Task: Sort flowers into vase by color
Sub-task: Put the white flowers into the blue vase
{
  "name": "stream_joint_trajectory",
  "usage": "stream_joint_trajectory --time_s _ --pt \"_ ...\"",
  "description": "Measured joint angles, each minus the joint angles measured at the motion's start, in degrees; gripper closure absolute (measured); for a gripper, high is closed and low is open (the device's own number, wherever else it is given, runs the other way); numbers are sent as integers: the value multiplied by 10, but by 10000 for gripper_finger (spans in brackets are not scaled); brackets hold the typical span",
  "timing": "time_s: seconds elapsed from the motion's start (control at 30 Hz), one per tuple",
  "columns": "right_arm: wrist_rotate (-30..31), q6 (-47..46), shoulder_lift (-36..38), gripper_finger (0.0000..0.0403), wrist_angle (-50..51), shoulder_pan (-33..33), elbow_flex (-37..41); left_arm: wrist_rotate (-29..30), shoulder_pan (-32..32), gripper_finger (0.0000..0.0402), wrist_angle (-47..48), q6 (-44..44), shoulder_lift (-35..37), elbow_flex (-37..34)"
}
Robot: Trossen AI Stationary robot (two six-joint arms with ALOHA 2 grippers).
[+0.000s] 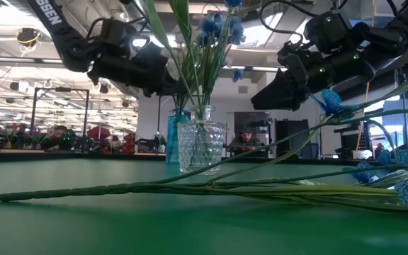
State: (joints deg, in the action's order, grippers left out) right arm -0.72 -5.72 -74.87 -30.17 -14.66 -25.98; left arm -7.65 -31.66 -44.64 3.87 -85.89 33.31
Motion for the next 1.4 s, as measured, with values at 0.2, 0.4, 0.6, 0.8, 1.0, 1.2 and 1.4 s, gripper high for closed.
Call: stream_joint_trajectory --time_s 0.2,0.4,0.6,0.8,1.0,1.2,1.4 --pt "0 0 0 198 -2 0 0 2 -1 401 -34 -15 0 -30" --pt "0 -1 0 198 -3 0 0 27 -1 389 -35 -19 0 -30" --pt "0 -9 0 198 -2 0 0 31 3 346 -31 -8 0 -30" --pt "0 -15 0 198 -2 0 0 58 15 309 -3 -8 0 -30" --pt "0 -15 0 198 -1 0 0 87 31 285 20 -19 0 -30" --pt "0 -15 0 198 4 0 0 107 45 267 26 -19 2 -30" --pt "0 -15 0 198 4 0 0 131 58 257 38 -20 5 -30"
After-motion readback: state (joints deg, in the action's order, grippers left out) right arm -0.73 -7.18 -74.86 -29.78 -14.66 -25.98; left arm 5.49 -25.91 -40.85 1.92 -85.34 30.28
